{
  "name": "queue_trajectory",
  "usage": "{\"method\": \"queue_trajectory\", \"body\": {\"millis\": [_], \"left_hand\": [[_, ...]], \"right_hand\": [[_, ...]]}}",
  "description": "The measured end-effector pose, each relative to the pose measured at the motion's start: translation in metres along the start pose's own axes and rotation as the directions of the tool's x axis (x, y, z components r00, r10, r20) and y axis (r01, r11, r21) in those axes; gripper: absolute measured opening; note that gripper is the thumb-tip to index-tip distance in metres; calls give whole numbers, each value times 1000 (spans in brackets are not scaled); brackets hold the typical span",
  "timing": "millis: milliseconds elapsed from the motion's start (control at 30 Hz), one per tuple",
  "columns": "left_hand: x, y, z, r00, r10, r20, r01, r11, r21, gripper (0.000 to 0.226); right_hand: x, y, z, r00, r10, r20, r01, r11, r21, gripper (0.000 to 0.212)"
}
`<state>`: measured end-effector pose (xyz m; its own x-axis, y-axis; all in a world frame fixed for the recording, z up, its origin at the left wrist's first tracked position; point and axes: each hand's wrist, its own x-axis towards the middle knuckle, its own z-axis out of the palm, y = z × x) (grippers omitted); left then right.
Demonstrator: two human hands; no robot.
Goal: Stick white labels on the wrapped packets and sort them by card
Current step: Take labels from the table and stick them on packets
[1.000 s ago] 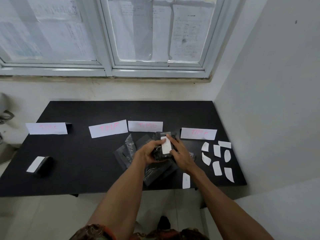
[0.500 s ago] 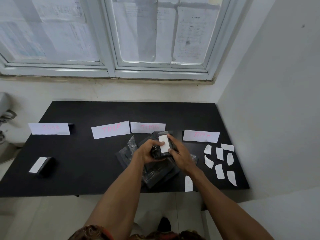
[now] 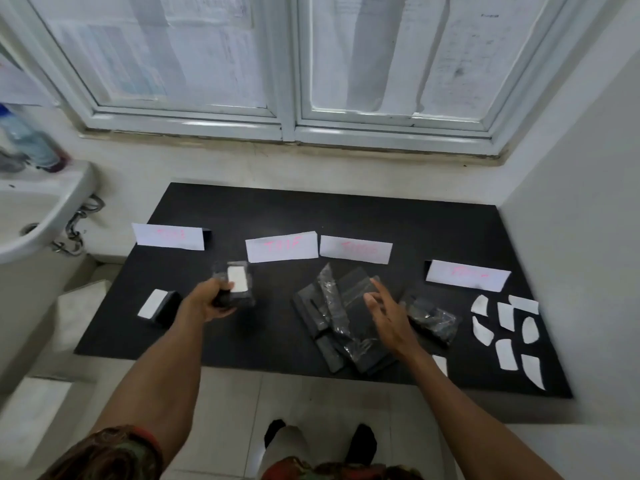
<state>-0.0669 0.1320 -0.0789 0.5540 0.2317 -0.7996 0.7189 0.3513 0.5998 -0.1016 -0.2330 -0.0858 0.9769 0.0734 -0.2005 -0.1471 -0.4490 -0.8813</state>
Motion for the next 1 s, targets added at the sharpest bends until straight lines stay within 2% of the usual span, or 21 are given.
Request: {"method": "queue_trajectory", "body": {"millis": [167, 300, 367, 533, 767, 833, 900, 1000], "left_hand": [[15, -4, -75, 983, -59, -173, 77, 992, 97, 43], [32, -2, -108, 980, -85, -179, 104, 990, 99, 46], [40, 1, -116, 981, -67, -180, 88, 990, 114, 44], [46, 4, -125, 923, 5, -384, 93, 967, 237, 34], [30, 9, -114, 918, 123, -377, 45, 912, 408, 31], [28, 16, -104, 898, 167, -406, 70, 859, 507, 37], [24, 18, -90, 884, 261, -389, 73, 743, 666, 48], [25, 15, -65, 875, 434, -214, -40, 506, 861, 48]], "right_hand": [[3, -19, 49, 1000, 14, 26, -13, 998, -54, 49], [2, -33, 86, 1000, 17, 17, -16, 998, -53, 49], [1, -39, 98, 1000, 24, 18, -23, 998, -57, 49], [-3, -41, 118, 999, 39, 36, -37, 998, -52, 52], [-8, -54, 120, 999, 31, -18, -32, 998, -49, 49], [-9, -57, 118, 999, 28, -22, -29, 998, -59, 49], [-10, -55, 115, 999, 28, -35, -30, 997, -73, 49], [-13, -40, 106, 996, 50, -72, -56, 994, -92, 51]]}}
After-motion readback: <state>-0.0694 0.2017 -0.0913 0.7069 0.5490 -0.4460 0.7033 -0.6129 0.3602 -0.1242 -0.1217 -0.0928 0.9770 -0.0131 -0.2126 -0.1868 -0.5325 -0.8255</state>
